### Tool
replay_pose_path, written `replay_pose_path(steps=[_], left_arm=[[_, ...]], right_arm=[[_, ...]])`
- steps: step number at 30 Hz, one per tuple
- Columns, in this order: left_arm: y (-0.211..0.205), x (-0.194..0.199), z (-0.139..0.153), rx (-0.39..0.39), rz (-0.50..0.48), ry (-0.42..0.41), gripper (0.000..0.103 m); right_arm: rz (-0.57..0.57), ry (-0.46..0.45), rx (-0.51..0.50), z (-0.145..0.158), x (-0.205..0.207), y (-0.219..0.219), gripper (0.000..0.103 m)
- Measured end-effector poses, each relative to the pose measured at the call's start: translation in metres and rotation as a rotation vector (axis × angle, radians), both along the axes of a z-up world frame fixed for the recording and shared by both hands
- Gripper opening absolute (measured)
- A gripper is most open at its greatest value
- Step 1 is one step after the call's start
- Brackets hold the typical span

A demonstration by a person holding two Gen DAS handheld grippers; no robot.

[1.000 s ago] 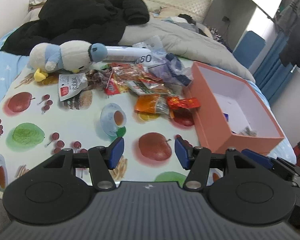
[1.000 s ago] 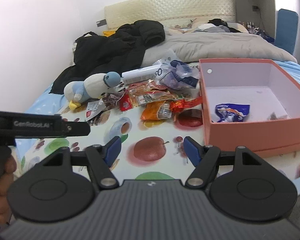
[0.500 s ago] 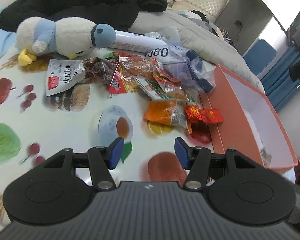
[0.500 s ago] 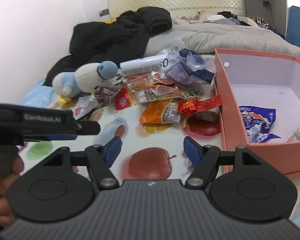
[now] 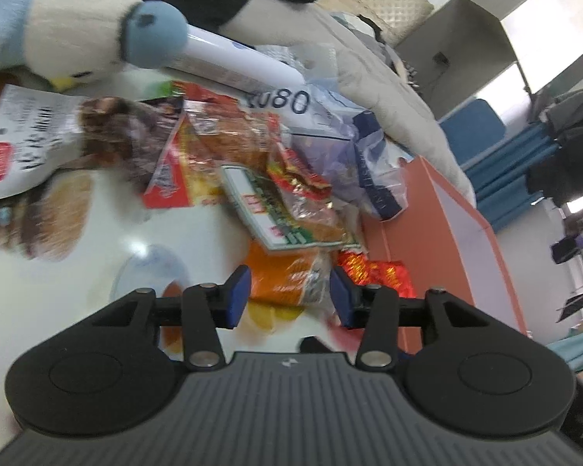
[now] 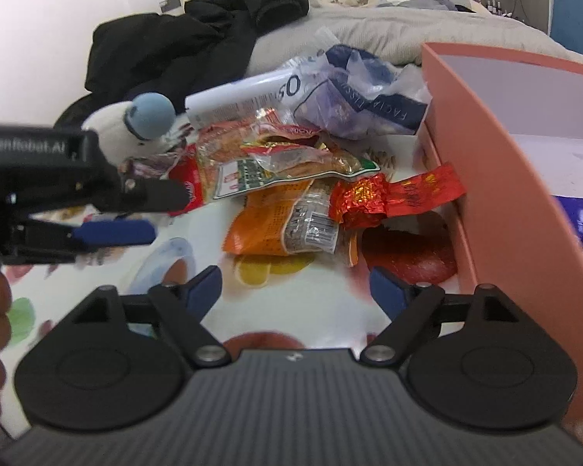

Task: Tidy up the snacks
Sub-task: 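Lower the left gripper onto the orange barcode bag and close it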

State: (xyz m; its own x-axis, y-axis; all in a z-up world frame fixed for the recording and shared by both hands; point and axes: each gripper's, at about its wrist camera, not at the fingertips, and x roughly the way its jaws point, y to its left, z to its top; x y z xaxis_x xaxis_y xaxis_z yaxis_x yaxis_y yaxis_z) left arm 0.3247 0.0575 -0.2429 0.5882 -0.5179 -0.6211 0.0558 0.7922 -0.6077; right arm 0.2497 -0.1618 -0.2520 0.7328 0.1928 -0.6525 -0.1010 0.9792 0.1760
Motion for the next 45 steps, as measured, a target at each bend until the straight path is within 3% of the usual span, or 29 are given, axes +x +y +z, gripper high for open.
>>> replay_pose_path(steps=[7,11,13,15,18,32,45], left_arm=[[0.001,0.034,-0.02,-0.118,-0.01,0.032,0.039],[0.0,0.046,-0.033,-0.139,-0.007,0.049,0.026],[-0.001,0.049,-0.039,-0.146,0.001,0.066,0.012],[-0.004,0.05,-0.04,-0.155,-0.002,0.054,0.006],[-0.008,0.047,-0.036,-0.143,0.003,0.032,0.003],[-0.006,-0.008,-0.013,-0.096,0.004,0.029,0.0],[-0.009,-0.053,-0.002,0.1,-0.024,0.021,0.0]], right_arm=[[-0.016,-0.009,-0.05,-0.016,0.028,-0.001,0.082],[-0.01,0.008,-0.076,-0.024,0.037,-0.002,0.064],[-0.002,0.022,-0.068,-0.027,0.039,-0.003,0.054],[-0.01,0.019,-0.102,-0.028,0.038,0.0,0.031],[-0.004,0.015,-0.109,-0.026,0.037,0.002,0.024],[0.032,0.006,-0.113,-0.006,-0.003,0.012,0.014],[0.113,0.061,-0.052,-0.004,-0.058,0.02,0.013]])
